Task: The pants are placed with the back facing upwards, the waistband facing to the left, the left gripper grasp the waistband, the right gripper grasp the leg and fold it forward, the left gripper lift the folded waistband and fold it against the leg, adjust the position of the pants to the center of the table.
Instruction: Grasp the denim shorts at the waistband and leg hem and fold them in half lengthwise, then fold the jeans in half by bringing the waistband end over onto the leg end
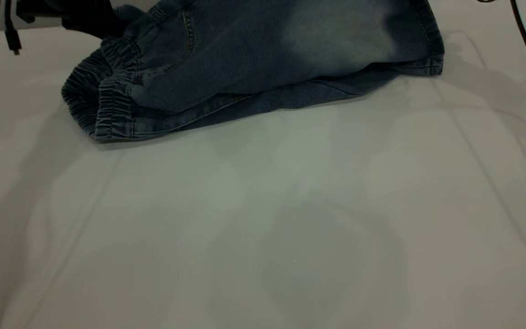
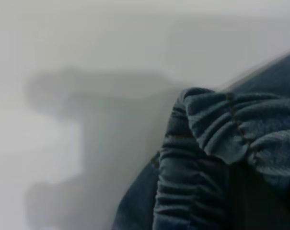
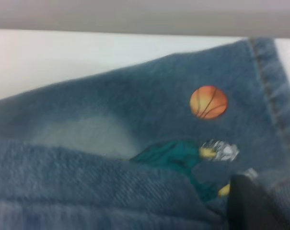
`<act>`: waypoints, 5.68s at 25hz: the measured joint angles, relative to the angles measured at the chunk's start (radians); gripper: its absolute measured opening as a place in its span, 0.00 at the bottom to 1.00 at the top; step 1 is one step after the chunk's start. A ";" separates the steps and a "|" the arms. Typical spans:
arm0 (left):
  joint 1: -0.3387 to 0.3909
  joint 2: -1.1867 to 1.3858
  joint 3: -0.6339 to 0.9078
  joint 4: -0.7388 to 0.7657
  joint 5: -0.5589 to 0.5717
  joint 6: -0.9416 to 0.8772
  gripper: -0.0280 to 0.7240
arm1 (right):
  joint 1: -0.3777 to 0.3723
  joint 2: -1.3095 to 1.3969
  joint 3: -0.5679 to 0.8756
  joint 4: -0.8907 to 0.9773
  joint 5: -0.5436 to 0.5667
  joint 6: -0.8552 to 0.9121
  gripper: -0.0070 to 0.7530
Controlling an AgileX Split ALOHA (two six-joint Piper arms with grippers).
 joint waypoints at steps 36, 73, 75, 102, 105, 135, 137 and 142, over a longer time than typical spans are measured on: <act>0.000 0.013 -0.001 0.033 -0.084 0.046 0.77 | 0.000 0.001 -0.010 0.003 -0.010 0.053 0.76; 0.080 -0.087 -0.109 0.264 0.478 -0.109 0.81 | 0.072 -0.158 -0.010 -0.494 0.298 0.457 0.76; 0.082 -0.078 -0.109 0.244 0.432 -0.100 0.81 | 0.072 -0.153 -0.010 -0.519 0.297 0.483 0.76; 0.080 0.064 -0.110 -0.033 0.246 0.224 0.81 | 0.100 -0.149 -0.010 -0.594 0.311 0.528 0.73; 0.080 0.087 -0.110 -0.045 0.259 0.230 0.81 | 0.100 -0.150 -0.010 -0.594 0.311 0.530 0.73; 0.079 0.124 -0.112 -0.107 0.312 0.232 0.07 | 0.220 -0.065 -0.020 -0.586 -0.001 0.549 0.73; 0.079 0.108 -0.112 -0.097 0.348 0.235 0.07 | 0.227 -0.044 -0.020 -0.582 -0.019 0.549 0.73; 0.079 0.041 -0.121 -0.088 0.425 0.262 0.07 | 0.236 -0.015 -0.020 -0.580 -0.030 0.549 0.73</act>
